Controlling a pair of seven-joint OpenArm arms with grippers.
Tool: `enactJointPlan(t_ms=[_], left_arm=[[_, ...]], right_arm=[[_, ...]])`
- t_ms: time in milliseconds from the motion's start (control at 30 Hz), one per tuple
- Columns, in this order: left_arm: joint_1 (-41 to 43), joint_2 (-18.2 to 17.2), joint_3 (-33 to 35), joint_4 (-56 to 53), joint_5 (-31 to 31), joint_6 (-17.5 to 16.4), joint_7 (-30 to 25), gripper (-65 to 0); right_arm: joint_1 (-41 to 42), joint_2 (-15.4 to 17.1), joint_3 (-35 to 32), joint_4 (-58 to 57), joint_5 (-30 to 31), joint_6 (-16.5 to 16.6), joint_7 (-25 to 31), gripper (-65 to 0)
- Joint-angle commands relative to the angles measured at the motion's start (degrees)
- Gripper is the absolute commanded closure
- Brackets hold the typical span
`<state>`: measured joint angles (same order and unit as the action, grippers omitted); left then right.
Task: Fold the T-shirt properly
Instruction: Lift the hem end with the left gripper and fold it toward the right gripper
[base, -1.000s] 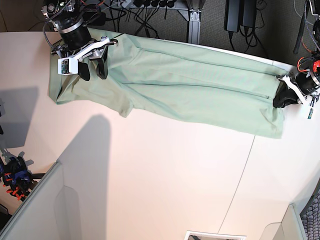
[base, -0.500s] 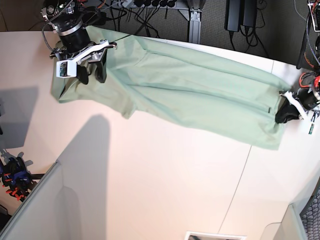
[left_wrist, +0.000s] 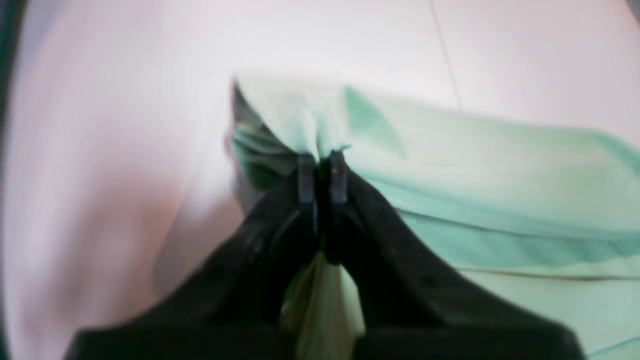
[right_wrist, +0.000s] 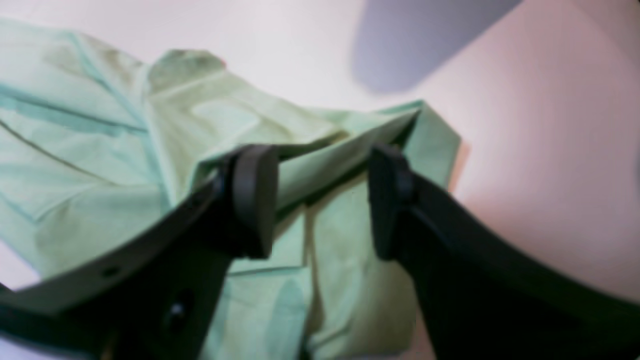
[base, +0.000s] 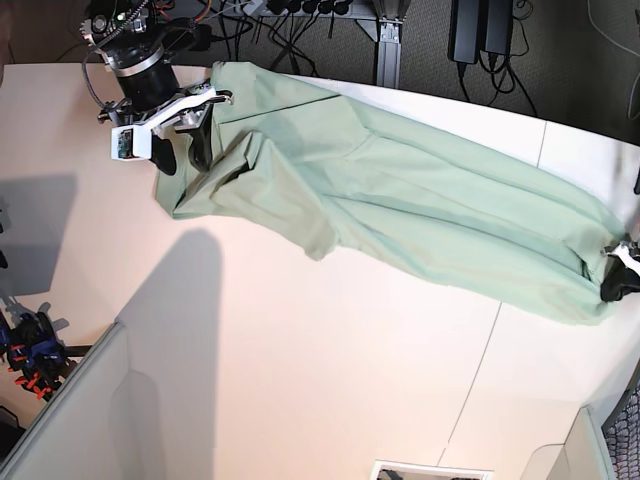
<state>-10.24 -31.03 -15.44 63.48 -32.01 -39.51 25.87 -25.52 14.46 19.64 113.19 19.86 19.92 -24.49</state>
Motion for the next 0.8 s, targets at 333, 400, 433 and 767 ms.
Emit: enactJointPlan(t_ms=[333,400,433,767], left_arm=[[2.99,-1.03,-0.22,15.76,-1.62,-0.49,0.74,0.0],[4.68,-0.94,-0.2,19.28,-1.64,-0.49,1.16,0.0],[5.57,-0.72,-0.2,21.35,-1.64,-0.49,1.27,0.0],[10.12,7.65,15.23,33.11,6.12,-0.49,2.23,0.0]], right_arm=[[1.09,0.59,0.39,1.05,0.52,-0.2,1.6,-29.7],[1.25,0.59,0.39,1.05,0.52,-0.2,1.6,-29.7],[1.27,0.59,0.39,1.05,0.52,-0.2,1.73,-29.7],[1.36,0.59,0.39,1.05,0.5,-0.17,1.99,-29.7]])
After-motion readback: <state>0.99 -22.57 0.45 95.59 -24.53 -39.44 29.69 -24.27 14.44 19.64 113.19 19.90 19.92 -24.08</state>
